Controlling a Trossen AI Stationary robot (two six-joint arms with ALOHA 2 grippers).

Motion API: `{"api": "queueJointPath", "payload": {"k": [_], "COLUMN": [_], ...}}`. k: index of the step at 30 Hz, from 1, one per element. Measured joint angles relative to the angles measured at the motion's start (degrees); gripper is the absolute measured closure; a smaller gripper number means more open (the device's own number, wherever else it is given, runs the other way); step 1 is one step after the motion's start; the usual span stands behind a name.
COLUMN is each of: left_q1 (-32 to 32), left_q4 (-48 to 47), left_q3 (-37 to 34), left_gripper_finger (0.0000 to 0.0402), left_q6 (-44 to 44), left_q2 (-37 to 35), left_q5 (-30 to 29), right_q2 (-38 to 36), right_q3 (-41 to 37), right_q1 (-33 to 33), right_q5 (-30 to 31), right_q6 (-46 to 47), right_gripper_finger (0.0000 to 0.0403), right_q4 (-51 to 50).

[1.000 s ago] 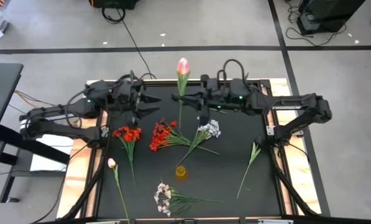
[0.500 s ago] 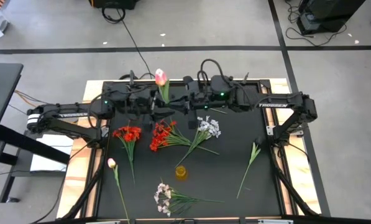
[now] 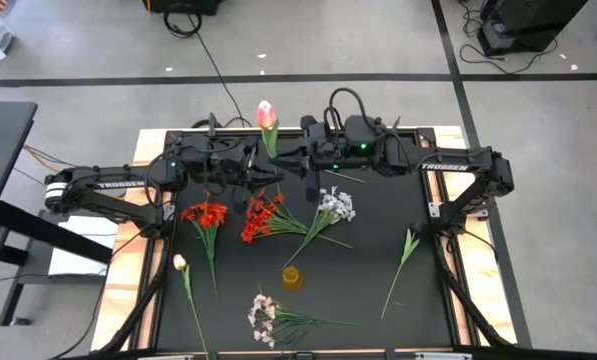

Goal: Sort flowers into vase by color
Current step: Put the top pink flower into the yellow vase

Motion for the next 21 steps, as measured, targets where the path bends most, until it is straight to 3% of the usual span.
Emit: {"api": "queueJointPath", "payload": {"k": [12, 21], "left_q1": [0.7, 0.7], "left_q4": [-0.1, -0.1], "left_q3": [0.0, 0.0], "left_gripper_finger": [0.0395, 0.0396], "left_q6": [0.0, 1.6], "left_q2": [-0.6, -0.5], "left_q5": [0.0, 0.0], "right_q2": [-3.0, -2.3], "right_q3": [0.0, 0.0], "right_q1": [-0.7, -1.0], "right_q5": [-0.5, -2.1], "right_q6": [-1.1, -1.2], "right_gripper_finger": [0.0204, 0.0228], "right_q4": [-8.3, -8.0]}}
